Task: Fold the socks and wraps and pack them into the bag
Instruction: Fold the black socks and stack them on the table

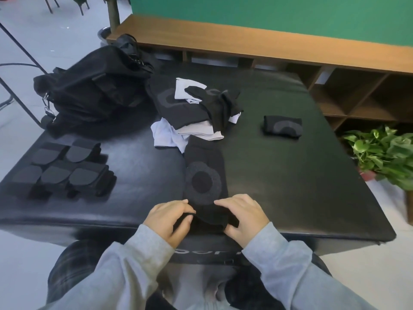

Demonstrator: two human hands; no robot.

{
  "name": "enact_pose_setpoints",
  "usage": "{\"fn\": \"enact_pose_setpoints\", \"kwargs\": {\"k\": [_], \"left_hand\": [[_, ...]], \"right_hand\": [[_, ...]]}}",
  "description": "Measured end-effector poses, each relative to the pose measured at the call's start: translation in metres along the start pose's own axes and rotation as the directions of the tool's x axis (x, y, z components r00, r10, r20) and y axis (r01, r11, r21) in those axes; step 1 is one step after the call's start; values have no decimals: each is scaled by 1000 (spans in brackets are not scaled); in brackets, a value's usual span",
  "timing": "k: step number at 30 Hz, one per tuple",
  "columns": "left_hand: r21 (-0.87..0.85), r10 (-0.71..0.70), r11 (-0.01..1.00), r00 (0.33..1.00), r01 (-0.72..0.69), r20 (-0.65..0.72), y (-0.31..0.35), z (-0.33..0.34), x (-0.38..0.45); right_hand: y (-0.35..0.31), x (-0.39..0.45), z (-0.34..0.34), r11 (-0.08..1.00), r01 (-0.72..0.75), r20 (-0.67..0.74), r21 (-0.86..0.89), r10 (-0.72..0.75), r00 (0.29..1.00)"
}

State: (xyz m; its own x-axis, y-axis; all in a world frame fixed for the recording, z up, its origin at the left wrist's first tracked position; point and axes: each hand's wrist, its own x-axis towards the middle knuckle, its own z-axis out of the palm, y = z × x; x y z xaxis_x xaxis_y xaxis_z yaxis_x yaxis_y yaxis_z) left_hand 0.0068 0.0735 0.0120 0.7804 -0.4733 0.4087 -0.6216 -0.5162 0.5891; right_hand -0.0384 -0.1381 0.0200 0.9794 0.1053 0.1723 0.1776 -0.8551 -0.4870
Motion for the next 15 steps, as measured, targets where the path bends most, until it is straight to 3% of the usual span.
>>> {"fn": "enact_pose_setpoints", "kwargs": {"k": [3, 7, 15], "left_hand": [[-40, 20, 999, 996, -16, 90, -2, -1, 1], [81, 84, 991, 966, -106, 244, -7, 0, 4], [94, -8, 996, 998, 2, 69, 0, -3, 3]], "right_hand": [[-5, 0, 0, 997, 70, -58, 22, -69, 996], [-6, -3, 3, 996, 12, -80, 84, -5, 997], [-13, -6, -2, 991, -88, -93, 103, 97, 991]]}}
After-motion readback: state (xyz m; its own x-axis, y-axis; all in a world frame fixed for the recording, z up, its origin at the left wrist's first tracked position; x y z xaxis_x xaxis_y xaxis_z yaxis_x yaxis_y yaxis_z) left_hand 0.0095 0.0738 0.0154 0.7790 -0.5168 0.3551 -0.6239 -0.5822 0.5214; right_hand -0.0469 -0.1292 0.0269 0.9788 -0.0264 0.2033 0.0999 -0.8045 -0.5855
